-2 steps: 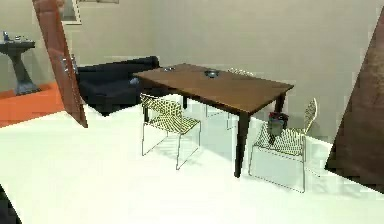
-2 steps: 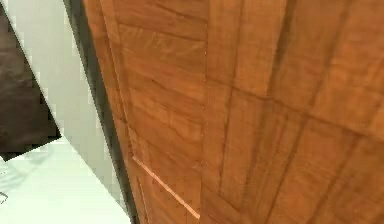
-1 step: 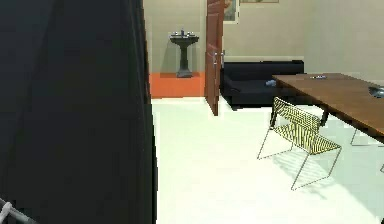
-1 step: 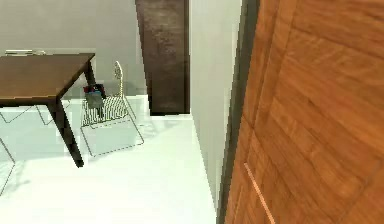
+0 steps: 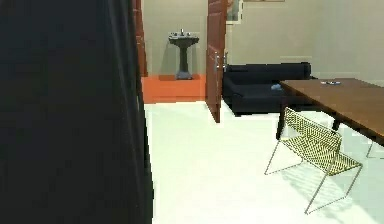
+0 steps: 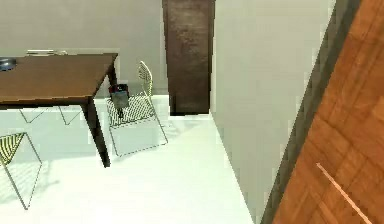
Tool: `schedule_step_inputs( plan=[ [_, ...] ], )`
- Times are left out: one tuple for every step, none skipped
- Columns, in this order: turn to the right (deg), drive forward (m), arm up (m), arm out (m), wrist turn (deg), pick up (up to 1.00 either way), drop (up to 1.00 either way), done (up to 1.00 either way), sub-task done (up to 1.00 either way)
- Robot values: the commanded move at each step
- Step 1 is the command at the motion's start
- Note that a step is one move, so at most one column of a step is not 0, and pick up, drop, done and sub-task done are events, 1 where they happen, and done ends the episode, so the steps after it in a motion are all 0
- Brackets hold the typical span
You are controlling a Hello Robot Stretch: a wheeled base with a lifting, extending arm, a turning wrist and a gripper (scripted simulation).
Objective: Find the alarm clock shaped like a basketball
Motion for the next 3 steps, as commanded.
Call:
schedule_step_inputs(
  plan=[
    [0.0,0.7,0.0,0.0,0.0,0.0,0.0,0.0,0.0],
    [12.0,0.0,0.0,0.0,0.0,0.0,0.0,0.0,0.0],
    [0.0,0.9,0.0,0.0,0.0,0.0,0.0,0.0,0.0]
  ],
)
